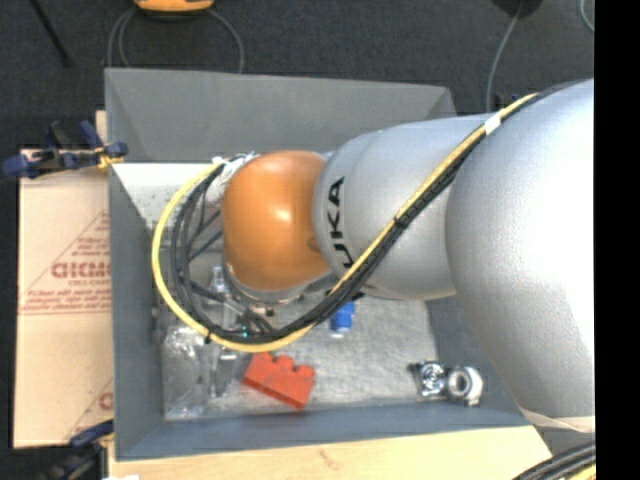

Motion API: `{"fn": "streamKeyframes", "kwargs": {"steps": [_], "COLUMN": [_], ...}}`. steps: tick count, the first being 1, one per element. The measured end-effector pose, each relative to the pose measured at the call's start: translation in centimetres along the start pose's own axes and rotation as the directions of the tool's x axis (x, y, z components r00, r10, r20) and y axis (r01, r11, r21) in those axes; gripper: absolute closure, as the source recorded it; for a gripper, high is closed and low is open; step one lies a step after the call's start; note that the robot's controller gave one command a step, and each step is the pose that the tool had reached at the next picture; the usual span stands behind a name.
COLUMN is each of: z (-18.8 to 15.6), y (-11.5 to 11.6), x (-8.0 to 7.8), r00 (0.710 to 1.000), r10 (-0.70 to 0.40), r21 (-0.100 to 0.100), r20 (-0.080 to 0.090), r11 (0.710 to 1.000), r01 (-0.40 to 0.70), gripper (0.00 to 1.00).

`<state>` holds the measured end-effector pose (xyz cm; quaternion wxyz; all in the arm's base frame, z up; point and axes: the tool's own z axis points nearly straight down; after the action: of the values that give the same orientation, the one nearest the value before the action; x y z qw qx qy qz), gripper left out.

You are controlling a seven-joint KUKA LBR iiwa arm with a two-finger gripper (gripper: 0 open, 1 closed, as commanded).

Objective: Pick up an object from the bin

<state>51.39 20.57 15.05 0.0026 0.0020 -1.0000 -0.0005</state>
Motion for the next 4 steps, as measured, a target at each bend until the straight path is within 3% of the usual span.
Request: {"fn": "streamKeyframes", "kwargs": {"steps": [1, 2, 3, 4], "z": [1.3, 7.4, 7.2, -4.9], "y": [-9.9, -9.0, -8.9, -8.9], "x": [-1.5, 3.6, 3.2, 1.9], "r00": [0.999, 0.771, 0.774, 0.619], "r10": [-0.038, -0.636, -0.632, -0.786], "r21": [0.006, 0.012, 0.016, 0.011], "r20": [0.006, 0.021, 0.039, 0.009], "r11": [0.999, 0.772, 0.775, 0.619], "r01": [0.038, 0.636, 0.632, 0.786], "gripper": [0.0, 0.0, 1.0, 1.0]}}
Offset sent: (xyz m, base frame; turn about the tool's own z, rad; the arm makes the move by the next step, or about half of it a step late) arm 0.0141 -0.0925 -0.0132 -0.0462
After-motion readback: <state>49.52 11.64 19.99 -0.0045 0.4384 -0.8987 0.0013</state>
